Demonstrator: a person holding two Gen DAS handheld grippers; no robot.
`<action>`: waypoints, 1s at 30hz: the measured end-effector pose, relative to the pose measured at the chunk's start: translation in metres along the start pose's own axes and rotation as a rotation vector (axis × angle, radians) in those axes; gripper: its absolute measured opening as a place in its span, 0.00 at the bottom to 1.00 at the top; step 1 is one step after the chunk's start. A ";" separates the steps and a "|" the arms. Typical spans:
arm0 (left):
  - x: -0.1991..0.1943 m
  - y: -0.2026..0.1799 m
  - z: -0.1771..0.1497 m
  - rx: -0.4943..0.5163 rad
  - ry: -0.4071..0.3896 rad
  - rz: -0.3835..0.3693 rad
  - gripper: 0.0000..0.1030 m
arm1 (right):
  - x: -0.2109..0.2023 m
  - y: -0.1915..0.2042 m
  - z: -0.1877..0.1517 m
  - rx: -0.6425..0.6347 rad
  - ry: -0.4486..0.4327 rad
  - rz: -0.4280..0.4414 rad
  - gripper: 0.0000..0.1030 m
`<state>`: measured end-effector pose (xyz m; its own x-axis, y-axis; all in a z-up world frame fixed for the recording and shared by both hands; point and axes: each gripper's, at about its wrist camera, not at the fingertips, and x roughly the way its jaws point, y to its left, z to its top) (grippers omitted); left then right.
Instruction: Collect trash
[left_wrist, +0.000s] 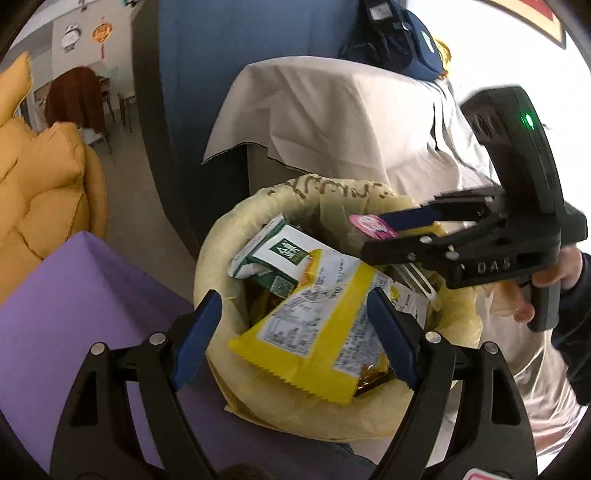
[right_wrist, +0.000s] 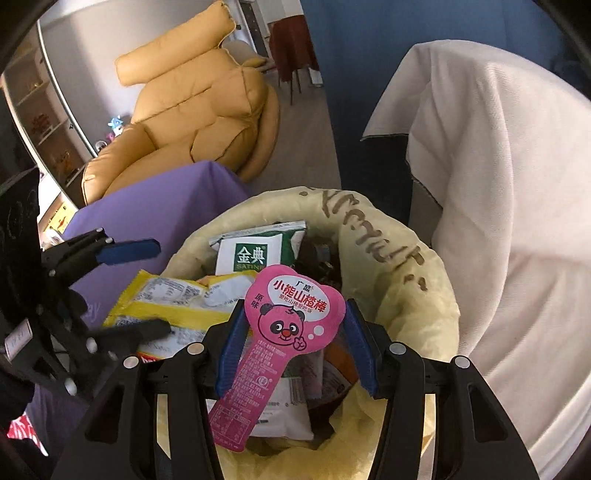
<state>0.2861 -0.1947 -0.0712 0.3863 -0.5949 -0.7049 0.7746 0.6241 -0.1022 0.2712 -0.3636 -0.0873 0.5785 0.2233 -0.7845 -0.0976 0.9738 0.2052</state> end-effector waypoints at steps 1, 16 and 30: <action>-0.002 0.004 0.000 -0.023 -0.005 -0.003 0.75 | -0.001 0.001 -0.001 -0.004 0.000 -0.005 0.48; -0.087 0.037 -0.027 -0.419 -0.116 0.147 0.75 | 0.014 0.080 -0.007 -0.264 -0.035 -0.167 0.48; -0.150 -0.004 -0.096 -0.440 -0.142 0.210 0.75 | -0.004 0.049 -0.009 -0.049 -0.048 -0.199 0.58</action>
<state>0.1766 -0.0594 -0.0327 0.5991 -0.4771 -0.6430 0.4001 0.8740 -0.2757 0.2572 -0.3169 -0.0792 0.6283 0.0254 -0.7775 -0.0164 0.9997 0.0194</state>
